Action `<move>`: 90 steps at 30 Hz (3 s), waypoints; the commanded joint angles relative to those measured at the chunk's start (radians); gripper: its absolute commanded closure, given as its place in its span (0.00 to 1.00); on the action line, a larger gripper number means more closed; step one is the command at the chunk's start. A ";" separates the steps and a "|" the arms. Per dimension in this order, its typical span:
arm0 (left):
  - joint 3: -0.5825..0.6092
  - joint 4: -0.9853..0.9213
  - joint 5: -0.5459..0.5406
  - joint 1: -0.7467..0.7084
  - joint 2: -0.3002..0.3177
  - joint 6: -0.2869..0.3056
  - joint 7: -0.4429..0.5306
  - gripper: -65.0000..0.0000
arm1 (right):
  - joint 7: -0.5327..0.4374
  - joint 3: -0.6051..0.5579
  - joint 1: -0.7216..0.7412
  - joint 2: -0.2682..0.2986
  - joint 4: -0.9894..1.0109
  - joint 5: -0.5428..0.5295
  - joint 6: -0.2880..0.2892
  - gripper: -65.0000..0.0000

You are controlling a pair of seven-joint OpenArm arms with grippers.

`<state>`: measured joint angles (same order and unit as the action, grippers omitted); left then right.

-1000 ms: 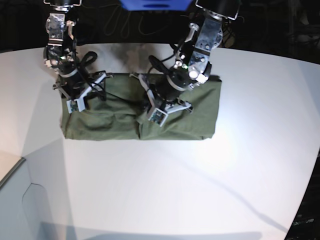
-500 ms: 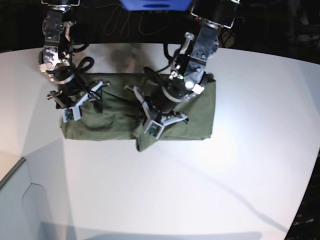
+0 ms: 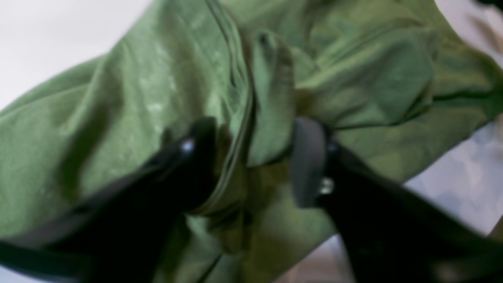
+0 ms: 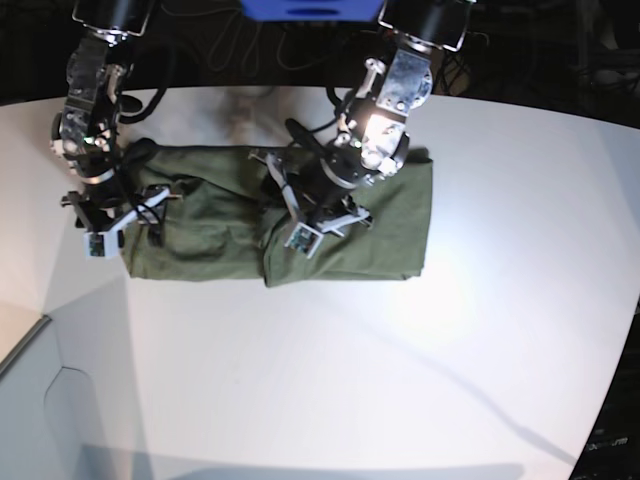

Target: Layout the t-shirt on the table in an organized manner, then fold the t-shirt properly

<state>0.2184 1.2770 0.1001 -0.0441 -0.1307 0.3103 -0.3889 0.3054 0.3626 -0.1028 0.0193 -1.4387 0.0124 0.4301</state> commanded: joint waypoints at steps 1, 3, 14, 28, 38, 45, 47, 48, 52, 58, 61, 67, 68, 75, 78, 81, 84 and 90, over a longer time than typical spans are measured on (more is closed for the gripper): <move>0.003 0.023 -0.013 0.002 -0.013 0.003 0.021 0.43 | -0.018 0.002 0.019 0.009 0.003 -0.010 0.002 0.40; 0.003 0.026 -0.015 0.000 -0.013 0.008 0.028 0.36 | -0.018 0.003 0.030 0.009 0.043 -0.009 0.000 0.40; -0.004 0.203 -0.279 -0.020 0.059 0.011 0.023 0.34 | -0.019 0.077 0.064 0.023 0.166 -0.007 -0.004 0.40; -0.305 0.221 -0.537 -0.083 0.303 0.003 0.026 0.34 | -0.025 0.094 0.065 0.044 0.246 -0.005 -0.003 0.40; -0.567 0.158 -0.535 -0.109 0.305 0.011 0.020 0.34 | -0.022 0.062 0.065 0.038 0.252 -0.007 0.003 0.61; -0.572 0.114 -0.535 -0.124 0.300 0.013 0.025 0.34 | -0.022 0.031 0.065 0.038 0.247 -0.007 0.005 1.00; -0.572 0.114 -0.535 -0.127 0.299 0.013 0.026 0.34 | -0.027 0.031 0.064 0.038 0.244 -0.010 0.005 1.00; -0.572 0.114 -0.535 -0.127 0.299 0.013 0.025 0.34 | -0.027 0.033 0.064 0.038 0.235 -0.012 0.013 1.00; -0.572 0.114 -0.535 -0.127 0.300 0.013 0.021 0.34 | -0.025 0.036 0.048 0.012 0.121 -0.012 0.103 1.00; -0.572 0.112 -0.535 -0.129 0.300 0.013 0.021 0.34 | -0.019 0.029 0.004 -0.051 -0.063 -0.010 0.129 1.00; -0.566 0.112 -0.534 -0.127 0.299 0.013 0.025 0.34 | -0.019 0.019 -0.018 -0.088 -0.141 -0.010 0.129 1.00; -0.532 0.063 -0.534 -0.112 0.297 0.013 0.028 0.34 | -0.019 -0.145 -0.076 -0.095 -0.285 -0.007 0.125 1.00; -0.518 0.048 -0.534 -0.096 0.299 0.013 0.029 0.34 | -0.019 -0.178 -0.081 -0.095 -0.302 -0.007 0.123 1.00; -0.448 -0.053 -0.534 -0.033 0.299 0.010 0.029 0.34 | -0.018 -0.368 -0.073 -0.097 -0.325 -0.005 0.120 1.00; -0.403 -0.058 -0.534 -0.023 0.297 0.005 0.029 0.34 | -0.019 -0.448 -0.067 -0.097 -0.313 -0.005 0.082 1.00; -0.376 -0.058 -0.534 -0.012 0.297 0.005 0.029 0.34 | -0.021 -0.534 -0.021 -0.092 -0.265 -0.005 0.034 1.00; -0.354 -0.058 -0.534 -0.012 0.297 0.005 0.029 0.34 | -0.025 -0.575 0.012 -0.097 -0.208 -0.005 0.034 1.00; -0.343 -0.058 -0.534 -0.012 0.297 0.005 0.025 0.34 | -0.027 -0.696 0.056 -0.112 -0.196 -0.005 0.034 1.00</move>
<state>-0.1223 1.2041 -0.4236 -0.0689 0.1600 0.3107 -0.3790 0.3130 -0.3367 -0.0631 -0.0834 -1.6157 0.0208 0.4656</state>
